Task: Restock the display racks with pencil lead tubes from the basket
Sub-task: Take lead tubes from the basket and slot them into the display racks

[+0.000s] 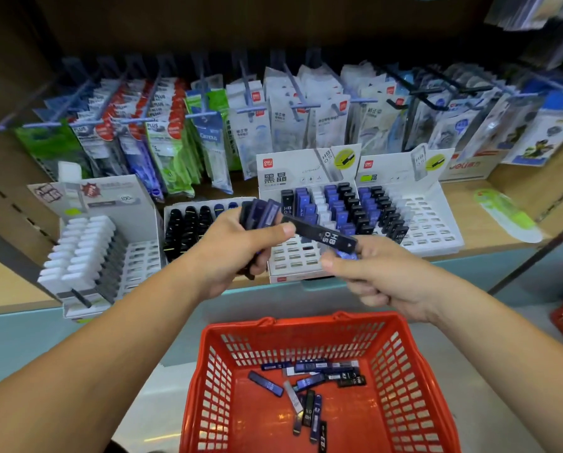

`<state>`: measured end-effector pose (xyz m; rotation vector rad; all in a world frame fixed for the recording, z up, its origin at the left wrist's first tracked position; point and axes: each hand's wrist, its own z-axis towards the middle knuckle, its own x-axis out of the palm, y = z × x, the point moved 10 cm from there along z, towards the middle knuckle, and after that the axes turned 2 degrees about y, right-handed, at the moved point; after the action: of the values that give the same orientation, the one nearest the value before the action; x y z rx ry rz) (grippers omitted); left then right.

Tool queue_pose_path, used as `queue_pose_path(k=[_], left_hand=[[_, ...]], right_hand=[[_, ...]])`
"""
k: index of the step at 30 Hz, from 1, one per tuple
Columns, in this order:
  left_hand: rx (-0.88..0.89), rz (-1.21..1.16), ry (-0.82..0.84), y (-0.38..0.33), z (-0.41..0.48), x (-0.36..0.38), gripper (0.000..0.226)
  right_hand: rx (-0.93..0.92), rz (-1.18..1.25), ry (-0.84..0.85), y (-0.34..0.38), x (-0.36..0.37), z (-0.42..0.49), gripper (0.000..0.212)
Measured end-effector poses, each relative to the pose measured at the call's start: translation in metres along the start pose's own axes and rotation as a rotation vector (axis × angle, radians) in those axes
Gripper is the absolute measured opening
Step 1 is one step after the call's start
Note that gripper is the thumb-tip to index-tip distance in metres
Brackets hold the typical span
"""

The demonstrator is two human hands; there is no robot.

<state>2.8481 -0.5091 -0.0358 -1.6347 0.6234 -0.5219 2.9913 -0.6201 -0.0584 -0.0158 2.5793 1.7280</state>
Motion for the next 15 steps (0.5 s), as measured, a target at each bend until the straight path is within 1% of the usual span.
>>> queue_pose_path(k=[2,4,7,10,11,13,15], left_hand=[[-0.041,0.015,0.005,0.008,-0.001,-0.005,0.024],[-0.089,0.061,0.021,0.018,-0.005,-0.006,0.028],[-0.135,0.073,0.057,0.025,-0.009,-0.004,0.032],[-0.148,0.011,0.058,0.027,-0.010,-0.008,0.034],[-0.151,-0.006,0.053,0.027,-0.010,-0.009,0.033],[-0.153,-0.015,0.032,0.027,-0.010,-0.012,0.029],[-0.158,0.002,-0.020,0.028,-0.009,-0.019,0.025]], right_hand=[[-0.062,0.123,-0.103,0.005,-0.012,0.003,0.017],[-0.109,0.180,-0.193,0.008,-0.019,0.005,0.013],[-0.166,0.287,-0.322,0.017,-0.026,0.006,0.017],[-0.198,0.451,-0.377,0.025,-0.026,0.006,0.026],[-0.208,0.473,-0.385,0.029,-0.023,0.006,0.026],[-0.222,0.410,-0.440,0.036,-0.021,0.001,0.021],[-0.264,0.204,-0.563,0.051,-0.027,-0.006,0.015]])
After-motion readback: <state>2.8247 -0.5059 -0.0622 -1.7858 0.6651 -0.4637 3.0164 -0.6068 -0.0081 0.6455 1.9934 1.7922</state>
